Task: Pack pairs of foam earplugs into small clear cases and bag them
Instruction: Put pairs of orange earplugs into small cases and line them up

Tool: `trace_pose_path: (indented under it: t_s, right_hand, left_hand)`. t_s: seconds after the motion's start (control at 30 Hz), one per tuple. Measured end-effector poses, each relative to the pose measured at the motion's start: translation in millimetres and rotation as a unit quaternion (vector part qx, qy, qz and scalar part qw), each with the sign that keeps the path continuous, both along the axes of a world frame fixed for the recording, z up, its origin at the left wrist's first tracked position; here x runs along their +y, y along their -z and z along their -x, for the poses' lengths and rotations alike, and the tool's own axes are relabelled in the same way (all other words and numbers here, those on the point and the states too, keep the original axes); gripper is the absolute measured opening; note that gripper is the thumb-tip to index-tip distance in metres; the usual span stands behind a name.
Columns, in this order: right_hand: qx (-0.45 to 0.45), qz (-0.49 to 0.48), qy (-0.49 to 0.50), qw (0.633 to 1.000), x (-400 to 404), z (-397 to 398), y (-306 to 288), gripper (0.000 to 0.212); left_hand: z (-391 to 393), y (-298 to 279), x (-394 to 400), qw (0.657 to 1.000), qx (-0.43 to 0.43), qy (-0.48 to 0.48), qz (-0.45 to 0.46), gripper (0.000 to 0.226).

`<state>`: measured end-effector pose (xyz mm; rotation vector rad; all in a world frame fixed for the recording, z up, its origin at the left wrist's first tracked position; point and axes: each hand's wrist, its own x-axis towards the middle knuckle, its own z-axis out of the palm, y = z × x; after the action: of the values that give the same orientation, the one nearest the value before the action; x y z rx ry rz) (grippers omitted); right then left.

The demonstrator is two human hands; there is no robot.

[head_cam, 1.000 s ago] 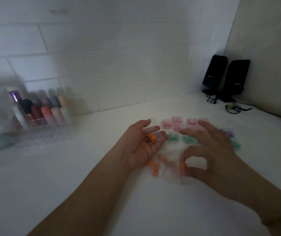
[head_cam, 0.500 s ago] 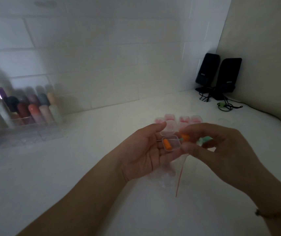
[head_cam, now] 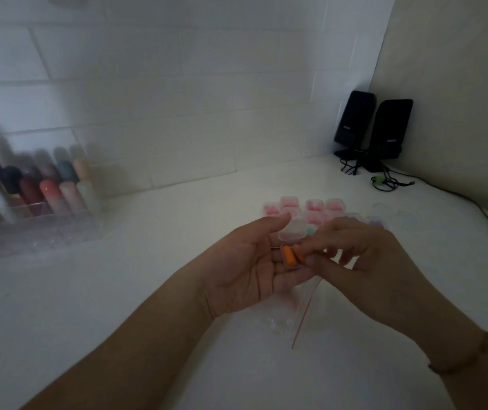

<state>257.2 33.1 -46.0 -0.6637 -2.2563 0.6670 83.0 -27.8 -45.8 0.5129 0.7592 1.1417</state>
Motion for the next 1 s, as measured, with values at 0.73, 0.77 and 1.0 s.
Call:
trace_pose_path:
  t_s: [0.73, 0.77, 1.0]
  right_hand:
    - [0.050, 0.042, 0.064, 0.996, -4.0, 1.7, -3.2, 0.014]
    - [0.069, 0.067, 0.069, 0.993, -3.3, -1.4, -7.9, 0.015]
    - [0.121, 0.098, 0.290, 0.944, 54.9, -63.8, -22.7, 0.026]
  left_hand:
    - [-5.9, -1.4, -7.2, 0.968, 0.168, -0.041, -0.183, 0.078]
    - [-9.0, -3.8, -7.4, 0.956, 0.213, -0.062, -0.193, 0.072]
    - [-12.8, 6.2, -1.0, 0.854, 0.389, -0.214, -0.271, 0.027]
